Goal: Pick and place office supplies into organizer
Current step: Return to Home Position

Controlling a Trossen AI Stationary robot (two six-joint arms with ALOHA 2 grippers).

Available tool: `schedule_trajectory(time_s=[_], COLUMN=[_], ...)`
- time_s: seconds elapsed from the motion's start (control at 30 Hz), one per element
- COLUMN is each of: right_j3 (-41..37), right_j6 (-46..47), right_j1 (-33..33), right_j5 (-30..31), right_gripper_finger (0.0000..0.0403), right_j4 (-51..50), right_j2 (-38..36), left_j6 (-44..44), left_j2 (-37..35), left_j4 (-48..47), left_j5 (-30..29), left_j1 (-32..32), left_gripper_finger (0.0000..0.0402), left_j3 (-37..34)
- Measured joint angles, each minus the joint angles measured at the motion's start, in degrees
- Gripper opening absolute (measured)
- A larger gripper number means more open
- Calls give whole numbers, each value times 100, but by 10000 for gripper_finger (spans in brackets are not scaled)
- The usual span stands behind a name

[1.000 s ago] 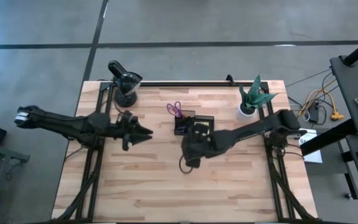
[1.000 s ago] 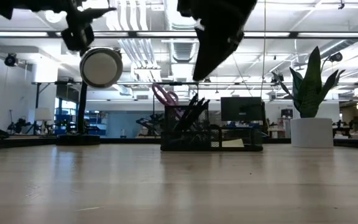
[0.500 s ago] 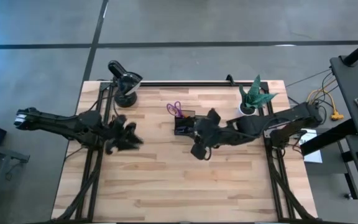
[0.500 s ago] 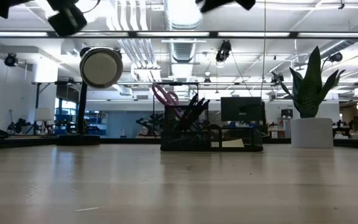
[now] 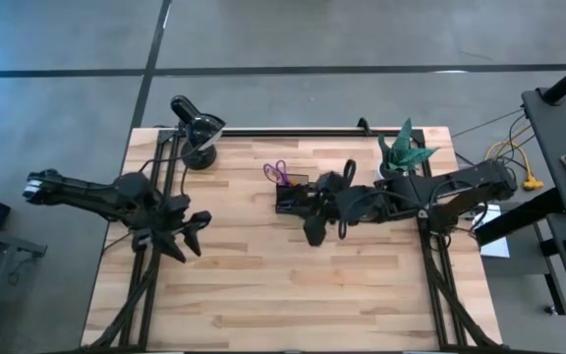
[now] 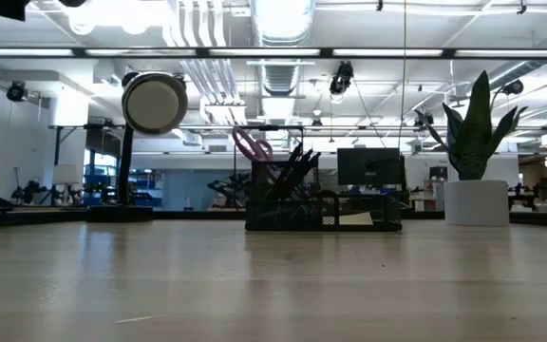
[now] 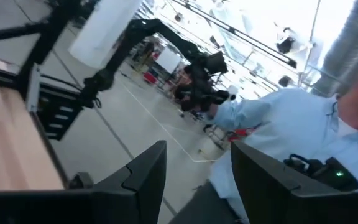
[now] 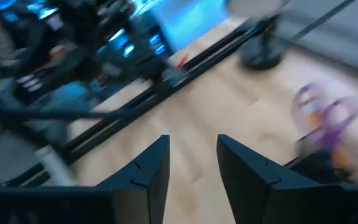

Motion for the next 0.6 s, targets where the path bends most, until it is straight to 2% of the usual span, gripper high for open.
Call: schedule_trajectory(time_s=[0.1,0.17,0.5,0.6], right_j3=[-2,-2,-35,-39], right_j6=[231,352,342,201], right_j1=[30,63,126,128], right_j5=[-764,-1023,-1170,-1169], right_gripper_finger=[123,123,121,120], right_j4=[34,241,562,610], right_j2=[101,228,416,416], left_j6=[-116,-104,35,16], left_j2=[-118,-296,-932,-1036], left_j4=[17,11,42,55], left_j5=[6,14,21,-182], left_j1=[-169,-275,-333,-342], left_gripper_finger=[162,162,162,162], left_j3=[-2,-4,-73,-271])
